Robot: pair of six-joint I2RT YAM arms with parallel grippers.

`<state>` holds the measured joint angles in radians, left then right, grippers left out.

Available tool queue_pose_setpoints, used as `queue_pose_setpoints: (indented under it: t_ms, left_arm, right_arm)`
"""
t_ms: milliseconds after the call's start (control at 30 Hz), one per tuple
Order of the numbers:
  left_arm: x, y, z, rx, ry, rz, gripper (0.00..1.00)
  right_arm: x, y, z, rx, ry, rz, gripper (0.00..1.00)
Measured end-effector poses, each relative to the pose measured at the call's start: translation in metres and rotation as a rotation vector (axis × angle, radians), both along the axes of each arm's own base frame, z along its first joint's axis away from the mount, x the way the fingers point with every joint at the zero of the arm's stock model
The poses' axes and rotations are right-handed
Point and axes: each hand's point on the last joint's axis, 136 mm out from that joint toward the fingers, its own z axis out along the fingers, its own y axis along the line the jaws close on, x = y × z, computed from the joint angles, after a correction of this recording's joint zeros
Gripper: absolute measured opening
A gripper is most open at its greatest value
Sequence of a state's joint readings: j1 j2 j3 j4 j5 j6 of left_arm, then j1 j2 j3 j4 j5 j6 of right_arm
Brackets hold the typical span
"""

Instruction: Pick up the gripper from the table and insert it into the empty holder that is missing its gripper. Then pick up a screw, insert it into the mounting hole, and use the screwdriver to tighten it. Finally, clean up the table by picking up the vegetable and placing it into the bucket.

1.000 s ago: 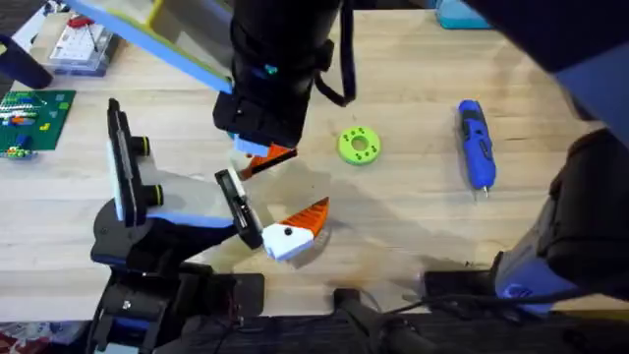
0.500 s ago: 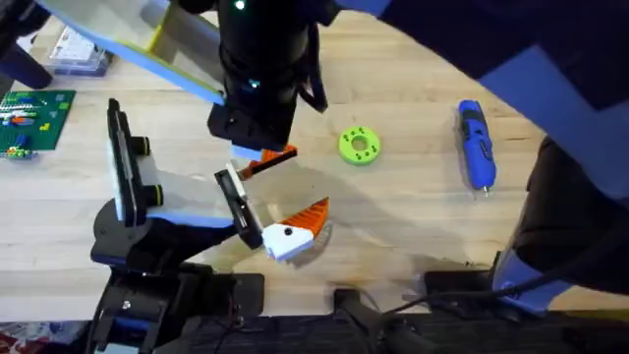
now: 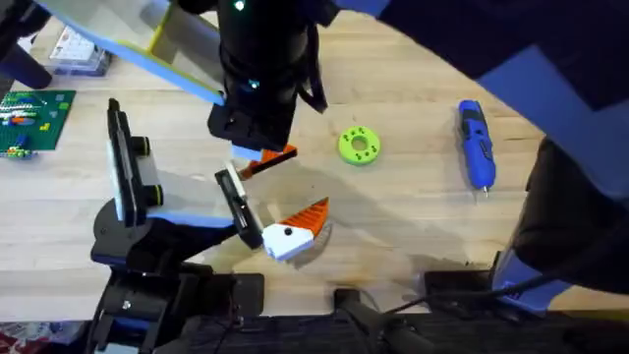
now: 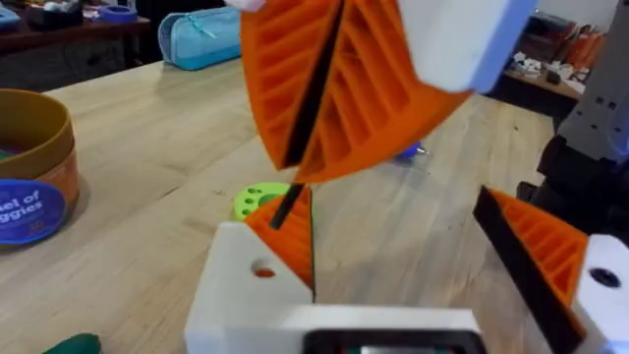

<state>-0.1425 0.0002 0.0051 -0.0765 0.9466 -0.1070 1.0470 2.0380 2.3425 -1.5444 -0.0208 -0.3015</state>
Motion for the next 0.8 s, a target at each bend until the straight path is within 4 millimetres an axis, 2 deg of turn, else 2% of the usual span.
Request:
queue_pose_setpoints:
  t_ms: [200,500,800]
  left_arm:
    - [0.0,0.0,0.0,0.0,0.0,0.0,0.99]
    - [0.0,0.0,0.0,0.0,0.0,0.0,0.99]
    - [0.0,0.0,0.0,0.0,0.0,0.0,0.99]
  right_arm:
    - [0.0,0.0,0.0,-0.001,-0.004,0.014,0.003]
    - [0.003,0.005,-0.018,-0.038,0.017,0.018,0.003]
    - [0.003,0.006,-0.018,-0.038,0.017,0.02,0.003]
